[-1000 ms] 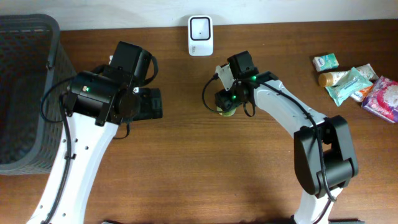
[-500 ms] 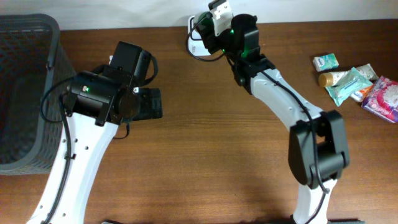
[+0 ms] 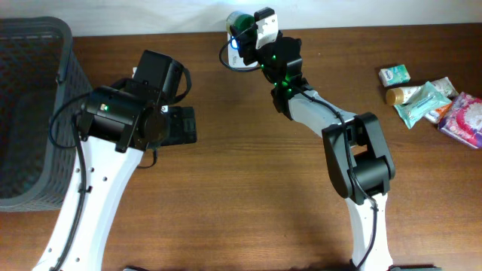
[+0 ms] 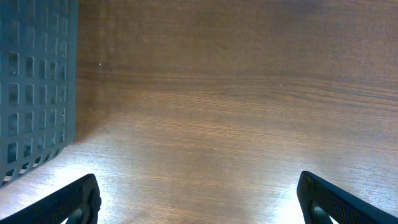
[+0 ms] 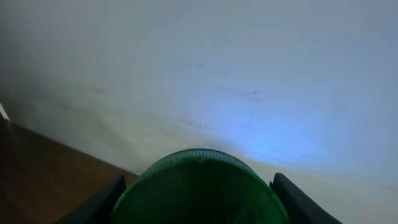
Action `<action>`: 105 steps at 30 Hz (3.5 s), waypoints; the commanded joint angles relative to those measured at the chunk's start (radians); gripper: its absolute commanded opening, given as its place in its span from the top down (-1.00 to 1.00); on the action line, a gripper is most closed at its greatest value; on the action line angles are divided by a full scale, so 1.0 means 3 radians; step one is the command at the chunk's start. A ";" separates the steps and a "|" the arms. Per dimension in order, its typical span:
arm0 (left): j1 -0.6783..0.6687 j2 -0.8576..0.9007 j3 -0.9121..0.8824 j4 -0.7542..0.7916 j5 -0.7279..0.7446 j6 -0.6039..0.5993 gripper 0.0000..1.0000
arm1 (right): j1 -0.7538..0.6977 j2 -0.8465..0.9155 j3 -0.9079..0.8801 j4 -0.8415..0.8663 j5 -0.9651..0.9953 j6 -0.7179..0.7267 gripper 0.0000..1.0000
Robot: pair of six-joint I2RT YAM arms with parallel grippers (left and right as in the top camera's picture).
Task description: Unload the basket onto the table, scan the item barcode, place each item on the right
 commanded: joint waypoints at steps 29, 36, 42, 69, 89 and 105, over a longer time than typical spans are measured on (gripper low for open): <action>0.0005 -0.0009 -0.0004 -0.0003 -0.0034 0.0006 -0.98 | -0.2775 -0.1059 0.0108 -0.3864 0.0818 0.0451 0.20; 0.0005 -0.0009 -0.0004 -0.0003 -0.0034 0.0006 -0.98 | -0.2871 -0.1202 0.0109 -0.4452 0.0871 0.0453 0.14; 0.0005 -0.0009 -0.0004 -0.0003 -0.0034 0.0006 -0.98 | -0.2871 -0.1200 0.0088 -0.4935 0.1366 0.0465 0.12; 0.0005 -0.0009 -0.0004 -0.0003 -0.0034 0.0006 -0.98 | -0.2867 -0.2314 -0.0290 -0.4927 0.0749 0.0468 -0.97; 0.0005 -0.0009 -0.0004 -0.0003 -0.0034 0.0006 -0.98 | -0.2866 -0.5077 -0.2166 -0.5856 -0.0496 0.0739 -0.97; 0.0005 -0.0008 -0.0004 -0.0003 -0.0034 0.0006 -0.98 | -0.2500 -0.4487 -0.2211 -0.5701 -0.0408 0.0721 -0.97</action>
